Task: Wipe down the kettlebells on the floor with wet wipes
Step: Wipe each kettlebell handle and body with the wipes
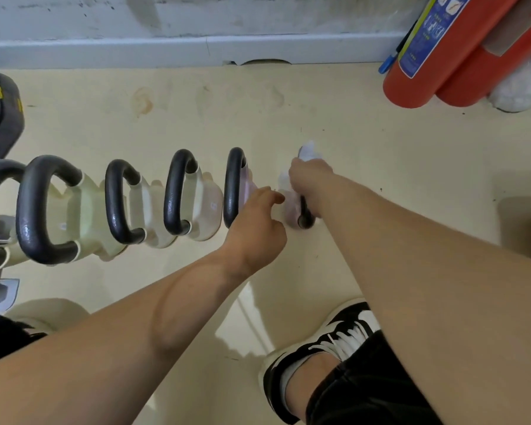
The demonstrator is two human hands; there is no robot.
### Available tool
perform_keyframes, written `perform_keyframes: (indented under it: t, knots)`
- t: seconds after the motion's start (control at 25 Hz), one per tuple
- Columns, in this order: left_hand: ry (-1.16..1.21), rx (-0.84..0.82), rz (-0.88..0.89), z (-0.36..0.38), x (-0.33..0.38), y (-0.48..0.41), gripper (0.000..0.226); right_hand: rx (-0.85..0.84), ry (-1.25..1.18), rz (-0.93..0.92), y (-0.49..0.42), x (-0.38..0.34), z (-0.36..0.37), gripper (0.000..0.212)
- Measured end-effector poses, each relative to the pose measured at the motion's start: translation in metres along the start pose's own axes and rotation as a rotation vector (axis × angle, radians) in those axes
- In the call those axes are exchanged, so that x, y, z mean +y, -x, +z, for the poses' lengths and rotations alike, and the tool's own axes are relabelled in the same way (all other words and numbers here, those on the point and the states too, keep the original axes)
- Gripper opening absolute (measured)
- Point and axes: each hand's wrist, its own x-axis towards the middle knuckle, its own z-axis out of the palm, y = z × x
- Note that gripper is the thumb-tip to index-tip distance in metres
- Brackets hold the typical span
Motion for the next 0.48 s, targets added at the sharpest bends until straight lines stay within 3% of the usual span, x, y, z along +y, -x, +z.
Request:
perform_keyframes:
  t: [0.16, 0.24, 0.36, 0.44, 0.48]
  knots:
    - [0.025, -0.024, -0.033, 0.009, -0.009, 0.004, 0.054, -0.124, 0.017, 0.12, -0.012, -0.024, -0.017, 0.026]
    - [0.018, -0.033, -0.07, 0.01, -0.013, 0.006, 0.053, -0.115, 0.107, 0.089, -0.012, -0.027, -0.02, 0.028]
    - [0.034, -0.031, -0.082, 0.008, -0.013, 0.011, 0.053, 0.028, 0.245, -0.133, -0.01, -0.016, -0.009, 0.039]
    - [0.048, -0.023, -0.066, 0.006, -0.011, 0.015, 0.053, 0.147, 0.309, -0.231, -0.007, 0.011, 0.002, 0.062]
    - [0.047, -0.019, -0.059, 0.005, -0.009, 0.018, 0.053, 0.233, 0.456, -0.314, -0.001, 0.026, 0.006, 0.075]
